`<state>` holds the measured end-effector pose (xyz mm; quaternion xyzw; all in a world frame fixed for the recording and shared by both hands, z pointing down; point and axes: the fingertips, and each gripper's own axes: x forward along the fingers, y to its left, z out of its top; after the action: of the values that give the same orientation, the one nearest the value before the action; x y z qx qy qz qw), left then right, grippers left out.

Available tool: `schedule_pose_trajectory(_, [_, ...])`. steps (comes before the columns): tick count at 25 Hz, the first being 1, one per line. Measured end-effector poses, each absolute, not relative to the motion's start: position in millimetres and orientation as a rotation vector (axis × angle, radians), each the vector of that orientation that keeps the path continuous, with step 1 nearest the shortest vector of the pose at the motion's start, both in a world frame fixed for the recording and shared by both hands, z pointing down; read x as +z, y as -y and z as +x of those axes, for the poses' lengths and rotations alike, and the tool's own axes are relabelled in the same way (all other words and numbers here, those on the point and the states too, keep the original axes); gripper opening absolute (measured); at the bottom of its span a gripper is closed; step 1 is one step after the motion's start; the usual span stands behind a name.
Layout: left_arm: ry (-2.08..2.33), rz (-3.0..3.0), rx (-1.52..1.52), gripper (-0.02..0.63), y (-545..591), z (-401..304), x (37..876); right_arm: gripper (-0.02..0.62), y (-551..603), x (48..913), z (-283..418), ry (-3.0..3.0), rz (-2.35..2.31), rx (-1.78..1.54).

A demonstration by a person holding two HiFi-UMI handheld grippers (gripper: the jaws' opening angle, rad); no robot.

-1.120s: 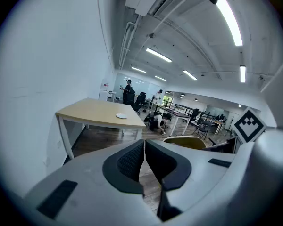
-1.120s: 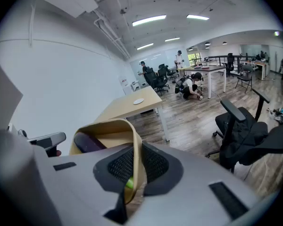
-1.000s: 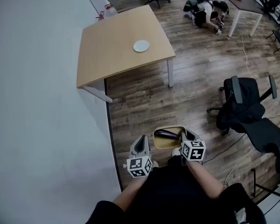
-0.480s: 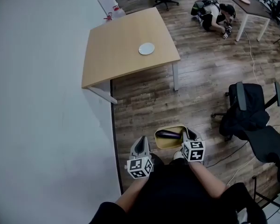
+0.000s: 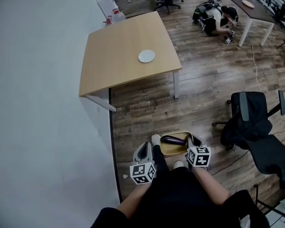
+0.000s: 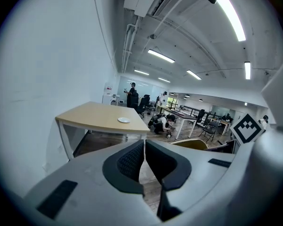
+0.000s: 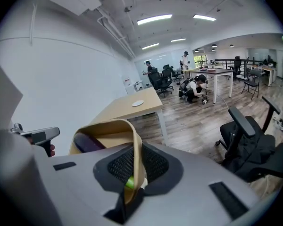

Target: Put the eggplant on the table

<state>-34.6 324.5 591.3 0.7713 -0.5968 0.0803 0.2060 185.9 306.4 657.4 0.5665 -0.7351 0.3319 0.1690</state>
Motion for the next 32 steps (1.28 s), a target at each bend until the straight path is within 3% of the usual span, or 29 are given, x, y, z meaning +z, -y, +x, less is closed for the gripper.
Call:
schedule_pose_trajectory(14, [1.548, 2.201, 0.191, 0.020, -198.1, -39.3, 599.3, 0.081, -195.1, 655.6, 175.6, 2.024, 1.672, 0.967])
schedule_pose_trajectory(32, [1.500, 2.201, 0.141, 0.020, -49.7, -133.7, 600.7, 0.081, -39.2, 635.9, 95.2, 1.961, 1.738, 0.914])
